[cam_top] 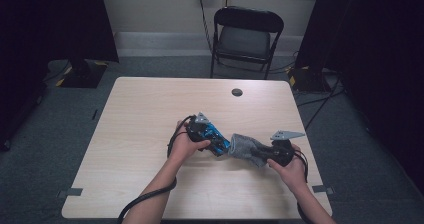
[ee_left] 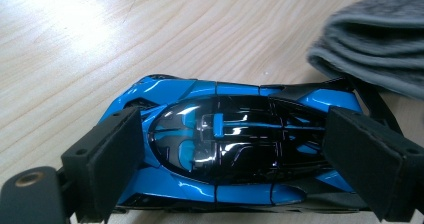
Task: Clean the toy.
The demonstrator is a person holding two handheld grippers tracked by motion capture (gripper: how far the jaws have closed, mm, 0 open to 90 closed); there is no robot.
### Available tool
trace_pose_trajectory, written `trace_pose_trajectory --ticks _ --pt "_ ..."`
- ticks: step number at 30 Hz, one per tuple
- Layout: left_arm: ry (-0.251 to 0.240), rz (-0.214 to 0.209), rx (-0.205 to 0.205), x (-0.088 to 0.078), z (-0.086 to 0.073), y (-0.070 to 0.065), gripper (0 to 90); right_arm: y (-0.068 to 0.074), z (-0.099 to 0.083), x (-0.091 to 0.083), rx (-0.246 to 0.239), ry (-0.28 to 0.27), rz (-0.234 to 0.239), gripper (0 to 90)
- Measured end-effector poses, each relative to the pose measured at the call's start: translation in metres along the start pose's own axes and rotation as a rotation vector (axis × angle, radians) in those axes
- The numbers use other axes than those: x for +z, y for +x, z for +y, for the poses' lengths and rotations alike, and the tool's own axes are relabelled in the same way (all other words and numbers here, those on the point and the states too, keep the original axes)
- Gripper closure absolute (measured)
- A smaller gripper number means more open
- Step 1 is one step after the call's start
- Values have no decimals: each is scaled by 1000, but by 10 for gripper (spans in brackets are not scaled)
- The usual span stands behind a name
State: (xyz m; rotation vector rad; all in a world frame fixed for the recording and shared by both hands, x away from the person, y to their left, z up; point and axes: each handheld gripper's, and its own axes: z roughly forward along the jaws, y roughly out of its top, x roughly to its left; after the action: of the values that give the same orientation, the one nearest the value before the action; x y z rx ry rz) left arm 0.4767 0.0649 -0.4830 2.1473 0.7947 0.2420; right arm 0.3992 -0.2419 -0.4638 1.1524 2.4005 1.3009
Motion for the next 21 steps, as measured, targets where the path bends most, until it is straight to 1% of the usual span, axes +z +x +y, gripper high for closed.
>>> trace_pose_trajectory --ticks 2,5,7,9,10,12,14,17,19,21 --pt "1 -1 0 0 0 0 97 7 0 -5 -8 -16 19 758" --pt "1 0 -1 0 0 0 98 13 1 -10 -21 -31 35 758" --pt "0 0 0 0 0 0 97 16 1 -13 -31 -37 37 758" --pt "1 0 0 0 0 0 98 18 1 -15 -34 -38 52 759" --pt "3 0 1 0 0 0 97 20 0 -15 -39 -34 55 759" --pt "6 1 3 0 1 0 98 25 -2 -13 -48 -14 83 760" --pt "2 2 2 0 1 0 97 28 -3 -11 -57 2 94 761" --pt "2 1 2 0 0 0 97 36 -6 -5 -71 27 128 761" --pt "2 -1 0 0 0 0 97 43 -8 1 -92 51 152 761" --pt "4 0 3 0 1 0 97 48 -8 6 -98 65 174 761"
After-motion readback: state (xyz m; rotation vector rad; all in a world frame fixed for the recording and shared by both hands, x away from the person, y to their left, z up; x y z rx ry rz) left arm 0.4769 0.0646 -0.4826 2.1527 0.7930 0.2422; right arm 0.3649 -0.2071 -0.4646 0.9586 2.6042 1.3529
